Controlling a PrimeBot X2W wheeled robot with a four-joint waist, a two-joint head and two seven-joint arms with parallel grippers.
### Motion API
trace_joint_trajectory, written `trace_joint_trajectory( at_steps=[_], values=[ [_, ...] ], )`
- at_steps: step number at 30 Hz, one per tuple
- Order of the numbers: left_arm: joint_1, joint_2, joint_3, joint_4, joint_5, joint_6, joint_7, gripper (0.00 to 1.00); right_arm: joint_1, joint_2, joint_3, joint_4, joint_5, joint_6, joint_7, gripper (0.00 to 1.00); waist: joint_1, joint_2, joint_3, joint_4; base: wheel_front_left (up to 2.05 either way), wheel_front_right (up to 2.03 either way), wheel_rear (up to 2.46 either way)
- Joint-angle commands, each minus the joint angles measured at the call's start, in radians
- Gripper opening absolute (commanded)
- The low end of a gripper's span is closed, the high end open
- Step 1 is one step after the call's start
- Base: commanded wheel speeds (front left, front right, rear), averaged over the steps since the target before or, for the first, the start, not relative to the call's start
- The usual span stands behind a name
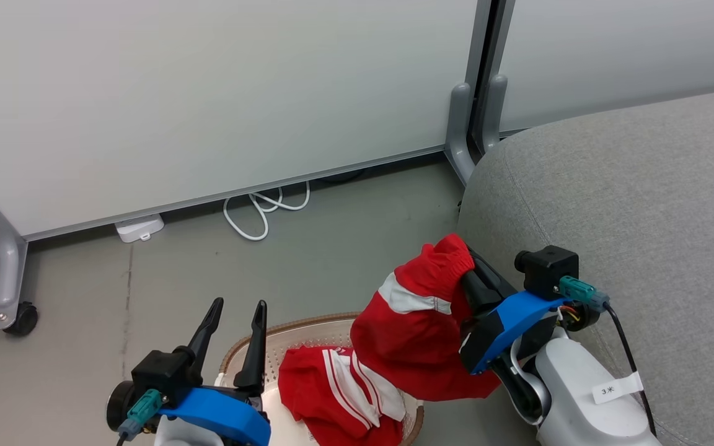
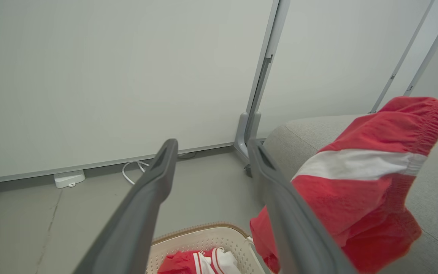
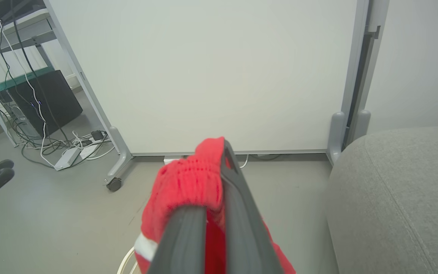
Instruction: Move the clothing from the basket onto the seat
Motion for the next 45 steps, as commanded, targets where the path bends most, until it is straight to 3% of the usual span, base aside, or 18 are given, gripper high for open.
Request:
trace_joint_trajectory(
  at_steps=[1, 12, 36, 45],
  values=[
    [0.004, -0.004, 0.008, 0.005, 0.005, -0.006, -0.005, 1.0, 0.008, -0.003, -0.004, -0.007, -0.004, 0.0, 0.005, 0.0, 0.0, 0.0, 0.002, -0.002, 0.0, 0.0, 0.0],
    [-0.013, -0.022, 0.015, 0.026, 0.019, -0.016, -0.005, 1.0, 0.021, -0.003, -0.021, -0.023, -0.016, 0.0, 0.015, 0.0, 0.0, 0.0, 0.009, -0.032, 0.0, 0.0, 0.0],
    [-0.037, -0.004, 0.007, 0.005, -0.007, -0.014, -0.005, 1.0, -0.015, -0.002, -0.015, -0.04, 0.018, 0.0, 0.008, 0.0, 0.0, 0.0, 0.072, -0.422, 0.0, 0.0, 0.0],
    [-0.079, 0.001, -0.042, 0.025, -0.009, -0.014, -0.005, 1.0, 0.001, -0.002, -0.056, -0.031, -0.003, 0.0, -0.007, 0.0, 0.0, 0.0, 0.088, -0.453, 0.0, 0.0, 0.0]
  ],
)
